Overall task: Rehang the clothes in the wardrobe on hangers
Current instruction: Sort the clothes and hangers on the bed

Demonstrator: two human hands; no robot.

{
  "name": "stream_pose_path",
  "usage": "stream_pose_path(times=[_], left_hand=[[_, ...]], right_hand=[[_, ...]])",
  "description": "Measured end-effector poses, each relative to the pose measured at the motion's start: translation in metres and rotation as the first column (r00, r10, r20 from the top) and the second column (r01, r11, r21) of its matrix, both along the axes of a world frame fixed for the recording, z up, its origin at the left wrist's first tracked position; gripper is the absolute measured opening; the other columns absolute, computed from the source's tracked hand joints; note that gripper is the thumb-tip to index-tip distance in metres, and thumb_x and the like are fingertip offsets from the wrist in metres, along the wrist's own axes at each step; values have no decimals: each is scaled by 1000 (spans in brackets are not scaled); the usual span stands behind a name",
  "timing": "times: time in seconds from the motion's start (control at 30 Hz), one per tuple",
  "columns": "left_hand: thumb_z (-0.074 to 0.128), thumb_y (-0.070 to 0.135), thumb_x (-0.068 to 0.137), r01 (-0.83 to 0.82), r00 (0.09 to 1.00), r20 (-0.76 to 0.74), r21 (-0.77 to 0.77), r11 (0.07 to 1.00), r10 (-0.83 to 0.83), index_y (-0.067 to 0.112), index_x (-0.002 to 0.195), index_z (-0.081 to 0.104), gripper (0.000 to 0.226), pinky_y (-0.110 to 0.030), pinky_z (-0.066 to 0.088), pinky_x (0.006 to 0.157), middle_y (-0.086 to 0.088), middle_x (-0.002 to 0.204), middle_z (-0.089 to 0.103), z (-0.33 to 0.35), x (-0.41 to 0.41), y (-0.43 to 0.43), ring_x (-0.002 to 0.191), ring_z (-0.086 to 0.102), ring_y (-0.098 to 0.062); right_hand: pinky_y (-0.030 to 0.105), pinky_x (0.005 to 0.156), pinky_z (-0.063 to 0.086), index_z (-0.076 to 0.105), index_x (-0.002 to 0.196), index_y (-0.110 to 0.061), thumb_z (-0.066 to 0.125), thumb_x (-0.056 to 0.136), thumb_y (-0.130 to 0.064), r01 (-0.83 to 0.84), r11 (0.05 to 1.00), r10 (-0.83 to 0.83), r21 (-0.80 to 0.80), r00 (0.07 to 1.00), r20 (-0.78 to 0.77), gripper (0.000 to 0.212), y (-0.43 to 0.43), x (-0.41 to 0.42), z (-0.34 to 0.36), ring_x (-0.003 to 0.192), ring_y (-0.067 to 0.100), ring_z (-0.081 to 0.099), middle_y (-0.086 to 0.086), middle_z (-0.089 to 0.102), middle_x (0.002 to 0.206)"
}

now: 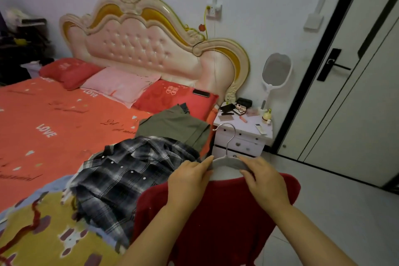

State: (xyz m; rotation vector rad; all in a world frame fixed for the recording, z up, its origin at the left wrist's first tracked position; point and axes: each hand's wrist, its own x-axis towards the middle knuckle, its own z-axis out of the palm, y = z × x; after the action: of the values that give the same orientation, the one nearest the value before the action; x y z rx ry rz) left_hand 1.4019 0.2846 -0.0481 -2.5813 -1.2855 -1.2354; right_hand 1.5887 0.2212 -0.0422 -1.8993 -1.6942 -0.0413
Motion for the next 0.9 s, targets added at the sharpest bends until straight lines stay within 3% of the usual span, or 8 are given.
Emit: stream_pose_path(times=[0.23, 0.4, 0.6, 0.73, 0.8, 0.9], left_hand=[[83, 22, 66, -65, 998, -21, 1, 998, 65, 22, 101, 73, 37, -25, 41, 36, 7, 58, 62, -14, 78, 108, 53, 57, -18], [90, 22, 56, -190, 980, -64, 13, 982, 190, 20, 96, 75, 43, -16, 29, 41, 6, 56, 61, -20, 131, 182, 49, 56, -16], [73, 25, 72, -308, 951, -9, -54, 950, 308, 20, 102, 73, 31, -25, 40, 36, 4, 59, 64, -15, 174, 259, 53, 59, -21], [76, 25, 69, -396, 918, -25, -50, 917, 395, 21, 100, 74, 31, -18, 32, 40, 5, 55, 60, -16, 185, 315, 51, 57, -18], [70, 26, 69, -421, 907, -5, -62, 905, 421, 20, 99, 75, 30, -19, 35, 39, 5, 56, 62, -21, 188, 346, 51, 58, -18], [80, 20, 68, -430, 901, 18, -79, 899, 433, 18, 101, 74, 33, -22, 39, 39, 4, 58, 63, -35, 183, 396, 53, 59, -19]], right_hand=[[23, 73, 43, 60, 124, -22, 63, 87, -14, -52, 999, 52, 11, 998, -36, 38, 121, 81, -14, 91, 15, 59, -2, 64, 101], [30, 79, 47, 58, 127, -24, 60, 89, -15, -177, 984, 174, -33, 982, -72, 39, 218, 138, -23, 95, 17, 58, -1, 63, 105], [32, 79, 47, 59, 127, -19, 61, 87, -11, -325, 945, 322, -40, 945, -55, 41, 326, 182, -13, 95, 20, 58, 3, 64, 103], [38, 75, 50, 60, 125, -17, 64, 85, -8, -388, 921, 386, -34, 922, -40, 41, 396, 191, -13, 91, 25, 59, 7, 64, 99], [34, 76, 49, 60, 125, -17, 64, 85, -8, -417, 908, 416, -37, 909, -27, 41, 433, 192, -15, 90, 23, 58, 6, 64, 100], [36, 76, 49, 61, 124, -15, 65, 85, -7, -448, 893, 448, -44, 894, -6, 40, 489, 186, -22, 89, 24, 59, 6, 64, 99]])
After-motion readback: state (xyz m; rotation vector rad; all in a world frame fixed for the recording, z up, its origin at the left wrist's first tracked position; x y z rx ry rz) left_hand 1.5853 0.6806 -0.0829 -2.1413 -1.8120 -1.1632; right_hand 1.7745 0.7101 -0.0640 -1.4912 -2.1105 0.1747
